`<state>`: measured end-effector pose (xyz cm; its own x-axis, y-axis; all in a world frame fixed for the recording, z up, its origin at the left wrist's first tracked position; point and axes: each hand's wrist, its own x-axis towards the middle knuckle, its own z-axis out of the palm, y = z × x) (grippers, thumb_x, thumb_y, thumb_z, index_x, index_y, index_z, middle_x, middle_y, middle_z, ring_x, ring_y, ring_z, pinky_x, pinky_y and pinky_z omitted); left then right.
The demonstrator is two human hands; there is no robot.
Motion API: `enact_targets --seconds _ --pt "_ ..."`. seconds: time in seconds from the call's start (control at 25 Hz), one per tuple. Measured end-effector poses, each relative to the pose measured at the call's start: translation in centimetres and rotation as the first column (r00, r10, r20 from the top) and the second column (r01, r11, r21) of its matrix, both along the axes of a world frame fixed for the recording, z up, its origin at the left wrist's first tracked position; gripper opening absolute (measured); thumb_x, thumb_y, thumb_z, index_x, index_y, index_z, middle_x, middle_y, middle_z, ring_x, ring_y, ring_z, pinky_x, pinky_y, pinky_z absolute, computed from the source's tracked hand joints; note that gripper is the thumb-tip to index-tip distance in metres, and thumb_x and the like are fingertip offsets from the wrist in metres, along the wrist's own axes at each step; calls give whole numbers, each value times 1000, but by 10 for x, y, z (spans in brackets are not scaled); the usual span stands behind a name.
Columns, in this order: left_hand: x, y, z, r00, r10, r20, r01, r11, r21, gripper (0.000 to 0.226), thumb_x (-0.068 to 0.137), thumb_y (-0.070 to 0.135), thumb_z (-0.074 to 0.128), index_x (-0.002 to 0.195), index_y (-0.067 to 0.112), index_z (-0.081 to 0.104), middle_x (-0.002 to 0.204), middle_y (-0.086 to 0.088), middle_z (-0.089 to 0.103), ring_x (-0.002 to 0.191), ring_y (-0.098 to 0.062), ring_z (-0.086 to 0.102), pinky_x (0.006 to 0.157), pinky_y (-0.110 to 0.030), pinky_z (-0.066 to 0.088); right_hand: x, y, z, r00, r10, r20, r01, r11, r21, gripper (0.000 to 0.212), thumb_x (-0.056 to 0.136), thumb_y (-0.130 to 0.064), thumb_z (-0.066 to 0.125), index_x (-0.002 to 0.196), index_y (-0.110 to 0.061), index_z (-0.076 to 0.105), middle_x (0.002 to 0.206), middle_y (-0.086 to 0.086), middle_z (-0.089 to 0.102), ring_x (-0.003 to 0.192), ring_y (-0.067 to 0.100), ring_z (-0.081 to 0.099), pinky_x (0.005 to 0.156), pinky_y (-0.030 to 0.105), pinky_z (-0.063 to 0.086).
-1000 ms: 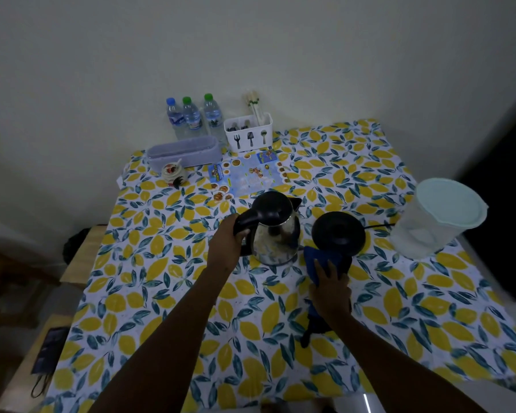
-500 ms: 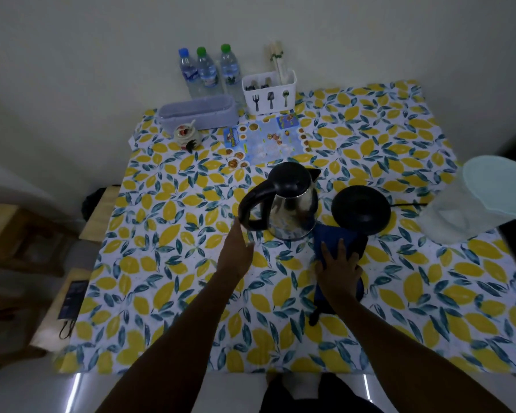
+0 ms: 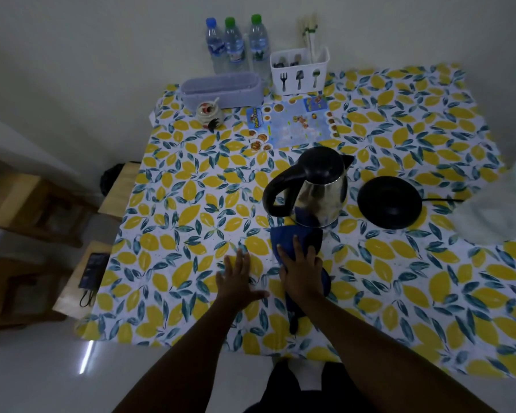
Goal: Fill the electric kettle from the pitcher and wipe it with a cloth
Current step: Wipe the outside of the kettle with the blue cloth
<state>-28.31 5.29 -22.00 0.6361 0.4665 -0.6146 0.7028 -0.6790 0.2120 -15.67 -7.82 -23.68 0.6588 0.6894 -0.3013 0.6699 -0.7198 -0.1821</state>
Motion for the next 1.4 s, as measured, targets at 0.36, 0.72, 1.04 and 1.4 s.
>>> enact_targets --seconds 0.36,0.72,1.04,1.4 --pt "-1 0 0 1000 18 20 -18 999 -28 122 71 73 60 149 23 -18 158 -2 -29 144 -37 -25 115 -65 2 16 -69 0 974 221 56 -218 974 -65 54 92 -40 46 144 -38 34 158 5 27 128 47 40 93 57 44" --pt "-4 -2 -2 999 16 40 -16 1000 -16 121 72 72 61 149 23 -19 158 -3 -28 144 -37 -26 115 -64 2 -14 -37 5 944 311 108 -308 950 -48 56 87 -40 60 140 -33 44 153 7 38 118 49 50 83 57 51" --pt "-4 0 -3 998 24 54 -23 999 -28 120 73 69 63 149 22 -18 158 -4 -28 143 -37 -26 115 -65 1 9 17 11 994 89 63 -86 995 -58 56 97 -36 43 148 -34 22 162 8 9 130 46 29 96 57 38" --pt "-4 -1 0 998 20 61 -17 999 -40 121 74 68 64 148 21 -20 158 -4 -29 144 -38 -26 114 -66 0 56 -75 0 956 260 140 -249 964 -90 52 94 -38 46 145 -37 33 160 1 25 124 46 40 91 53 44"
